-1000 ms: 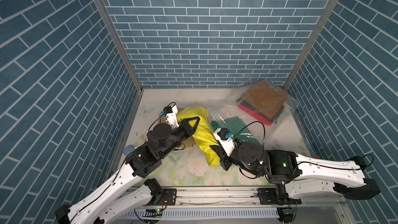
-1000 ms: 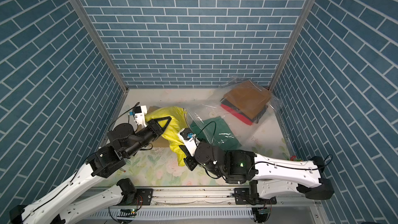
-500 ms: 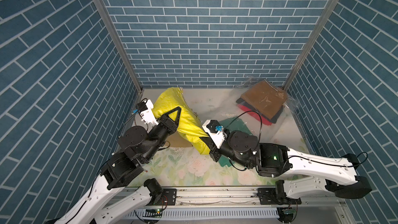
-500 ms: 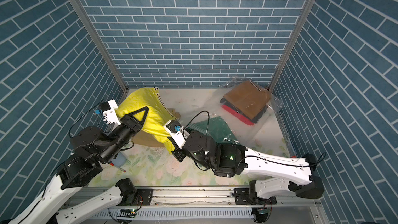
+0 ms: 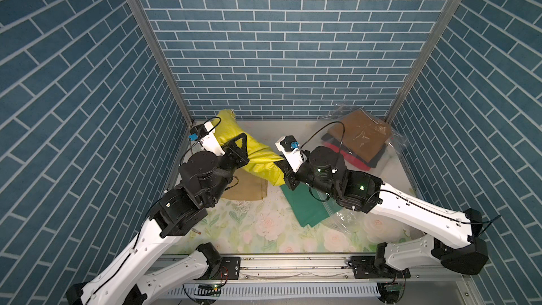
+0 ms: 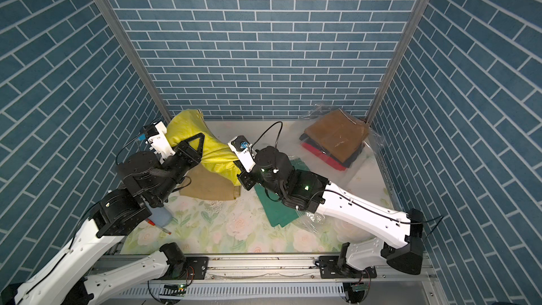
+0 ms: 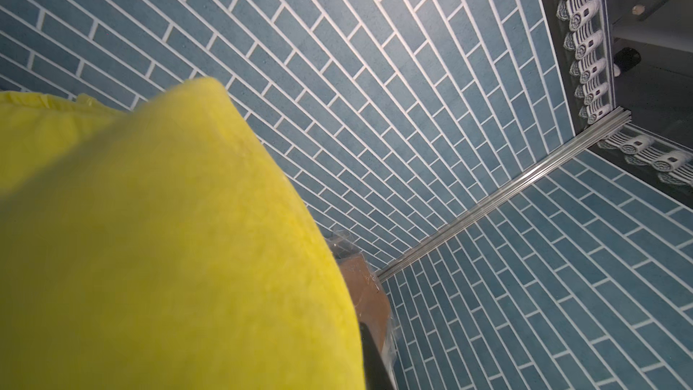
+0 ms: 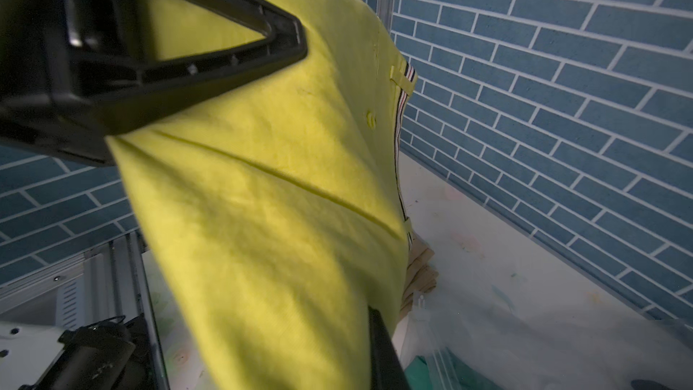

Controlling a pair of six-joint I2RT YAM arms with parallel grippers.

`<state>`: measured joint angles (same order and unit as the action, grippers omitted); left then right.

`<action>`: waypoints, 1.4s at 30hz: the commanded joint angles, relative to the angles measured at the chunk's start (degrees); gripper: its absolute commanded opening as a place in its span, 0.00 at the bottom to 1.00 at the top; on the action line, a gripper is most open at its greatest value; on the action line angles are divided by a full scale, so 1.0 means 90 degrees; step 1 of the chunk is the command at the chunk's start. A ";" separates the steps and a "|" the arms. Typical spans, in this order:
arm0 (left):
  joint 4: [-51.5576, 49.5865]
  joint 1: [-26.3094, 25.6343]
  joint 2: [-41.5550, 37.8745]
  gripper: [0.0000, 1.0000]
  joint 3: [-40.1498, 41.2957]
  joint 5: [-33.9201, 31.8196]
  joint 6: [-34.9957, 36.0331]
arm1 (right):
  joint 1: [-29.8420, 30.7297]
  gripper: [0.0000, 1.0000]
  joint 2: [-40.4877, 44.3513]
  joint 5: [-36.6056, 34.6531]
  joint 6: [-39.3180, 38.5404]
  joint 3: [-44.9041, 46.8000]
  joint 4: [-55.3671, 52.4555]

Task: Take the trousers out of the vacuum bag
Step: Place the trousers at the center of the board.

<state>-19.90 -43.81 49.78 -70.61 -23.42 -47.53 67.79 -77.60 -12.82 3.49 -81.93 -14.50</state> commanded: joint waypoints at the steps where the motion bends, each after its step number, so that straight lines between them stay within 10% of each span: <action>1: 0.0658 0.0343 0.0097 0.00 -0.0270 0.0750 0.0284 | -0.0317 0.00 -0.0225 -0.0219 -0.0368 -0.0445 0.0257; 15: 0.2752 0.3823 0.1584 0.00 0.0344 0.4928 -0.0751 | -0.0817 0.00 -0.1622 -0.1071 -0.1488 -0.2059 0.0215; 42: 0.5212 0.4965 0.3249 0.00 0.1766 0.5733 -0.0949 | -0.1843 0.00 -0.4389 -0.0947 -0.2547 -0.4104 0.0601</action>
<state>21.10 -0.25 80.14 -55.94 25.17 -57.32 54.70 -117.45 -17.61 -18.70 -115.50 -15.81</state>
